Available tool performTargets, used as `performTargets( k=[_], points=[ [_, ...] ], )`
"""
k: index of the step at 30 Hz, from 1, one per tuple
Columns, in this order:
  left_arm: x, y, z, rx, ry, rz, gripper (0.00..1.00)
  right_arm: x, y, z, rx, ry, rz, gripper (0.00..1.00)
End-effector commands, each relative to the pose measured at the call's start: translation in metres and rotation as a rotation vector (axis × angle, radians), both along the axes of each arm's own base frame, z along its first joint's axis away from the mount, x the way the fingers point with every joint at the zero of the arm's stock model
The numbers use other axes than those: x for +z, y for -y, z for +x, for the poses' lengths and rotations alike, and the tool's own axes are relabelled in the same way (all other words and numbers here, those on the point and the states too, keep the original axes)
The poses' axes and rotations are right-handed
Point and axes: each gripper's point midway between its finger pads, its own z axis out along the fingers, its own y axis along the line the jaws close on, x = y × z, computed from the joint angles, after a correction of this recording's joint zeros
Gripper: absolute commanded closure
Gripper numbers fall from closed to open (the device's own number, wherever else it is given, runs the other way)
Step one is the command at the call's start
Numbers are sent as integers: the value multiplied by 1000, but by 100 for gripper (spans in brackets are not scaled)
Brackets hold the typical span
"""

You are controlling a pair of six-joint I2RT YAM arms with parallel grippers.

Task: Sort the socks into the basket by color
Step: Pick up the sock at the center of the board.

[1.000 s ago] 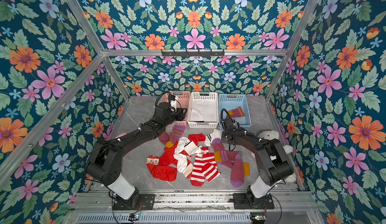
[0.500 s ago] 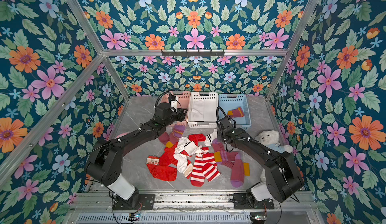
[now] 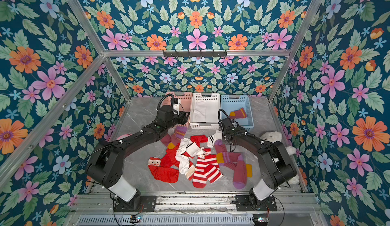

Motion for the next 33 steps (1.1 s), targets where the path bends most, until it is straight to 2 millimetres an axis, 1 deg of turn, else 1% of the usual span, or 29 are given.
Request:
performTargets(
  k=[1,7,11,15,16,20,23,26,33],
  points=[
    [5,-2,1,8,18,0,51,-13,0,2,10,-40,-31,56],
    [5,-3,-1,10,19,-1,51,-22,2,11,-12,-54,-22,58],
    [5,-4,-1,11,18,2,51,-29,1,12,-19,-75,-1,61],
    [4,-3,-2,9,16,1,51,-38,0,8,-23,-110,0,71],
    [4,-4,-2,9,16,3,51,-38,0,7,-27,-110,1,75],
    [4,-3,-2,8,15,2,51,-34,1,6,-27,-92,5,84],
    [5,-4,-4,8,17,5,51,-28,2,4,-18,-87,6,92],
    [6,-5,-5,8,19,9,51,-16,2,0,-2,-77,9,97],
    [6,-6,-6,8,20,10,51,42,-11,-6,65,31,78,99]
  ],
)
